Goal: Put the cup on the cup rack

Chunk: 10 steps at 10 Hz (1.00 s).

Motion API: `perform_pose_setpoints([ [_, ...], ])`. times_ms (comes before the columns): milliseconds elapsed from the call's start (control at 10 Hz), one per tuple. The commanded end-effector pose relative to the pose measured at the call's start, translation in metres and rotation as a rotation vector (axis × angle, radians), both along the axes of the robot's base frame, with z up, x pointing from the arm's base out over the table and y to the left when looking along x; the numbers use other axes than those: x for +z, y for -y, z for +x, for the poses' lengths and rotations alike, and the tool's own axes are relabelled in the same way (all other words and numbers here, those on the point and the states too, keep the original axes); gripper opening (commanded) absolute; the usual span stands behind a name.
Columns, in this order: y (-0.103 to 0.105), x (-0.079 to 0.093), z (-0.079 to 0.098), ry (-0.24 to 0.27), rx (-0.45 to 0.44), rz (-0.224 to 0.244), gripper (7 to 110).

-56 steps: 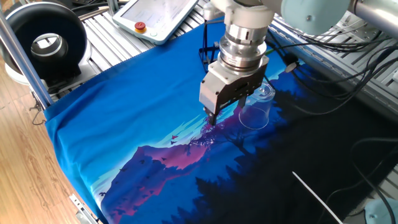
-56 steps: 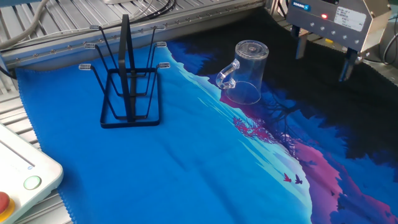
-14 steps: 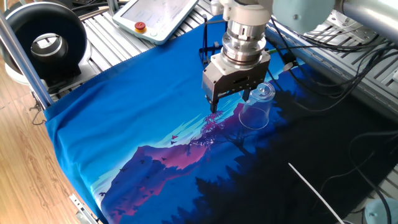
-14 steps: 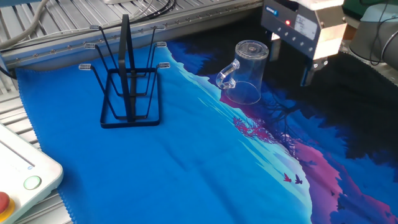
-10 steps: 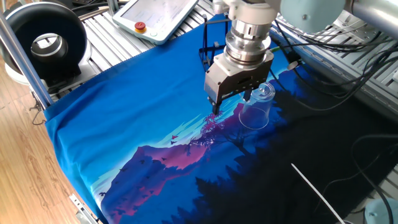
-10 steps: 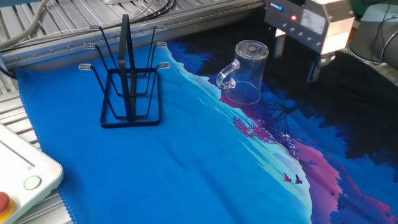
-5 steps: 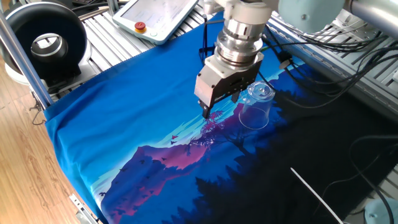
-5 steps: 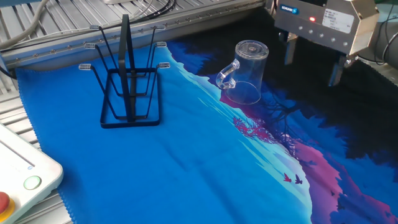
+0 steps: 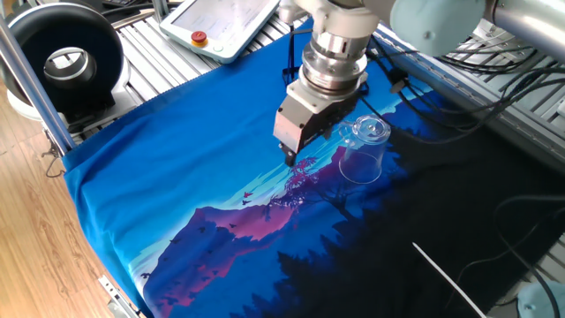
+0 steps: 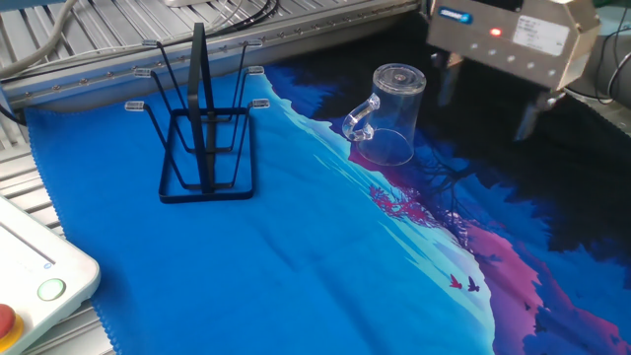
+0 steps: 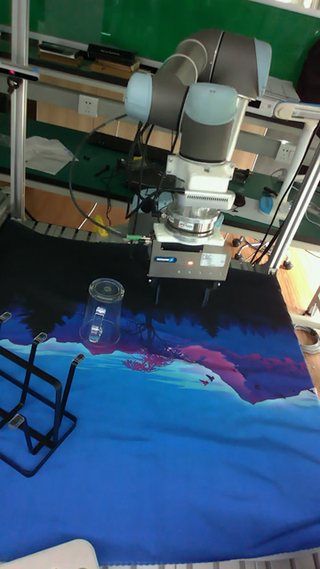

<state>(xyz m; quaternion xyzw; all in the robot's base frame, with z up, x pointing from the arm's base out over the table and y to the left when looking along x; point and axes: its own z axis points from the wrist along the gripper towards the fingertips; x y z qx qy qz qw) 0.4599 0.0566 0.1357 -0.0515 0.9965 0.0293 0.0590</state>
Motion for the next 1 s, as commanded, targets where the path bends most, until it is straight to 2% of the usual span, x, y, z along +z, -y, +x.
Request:
perform_pose_setpoints([
  [0, 0.015, 0.000, 0.025, 0.080, -0.015, -0.068, 7],
  [100, -0.012, 0.007, 0.014, 0.076, 0.080, 0.029, 7],
  [200, -0.002, 0.011, 0.009, 0.069, -0.033, -0.004, 66],
  [300, 0.033, 0.012, -0.003, 0.038, -0.054, -0.132, 66],
  [400, 0.020, 0.009, -0.009, 0.008, -0.057, -0.099, 7],
  [500, -0.007, 0.007, -0.009, 0.002, 0.036, -0.007, 7],
  [600, -0.053, 0.010, -0.011, -0.002, 0.196, 0.172, 110],
  [700, -0.034, 0.004, 0.015, 0.070, 0.211, 0.103, 110],
  [800, -0.020, 0.003, 0.007, 0.032, 0.146, 0.043, 110],
  [900, -0.013, 0.003, 0.002, 0.016, 0.129, 0.011, 110],
])
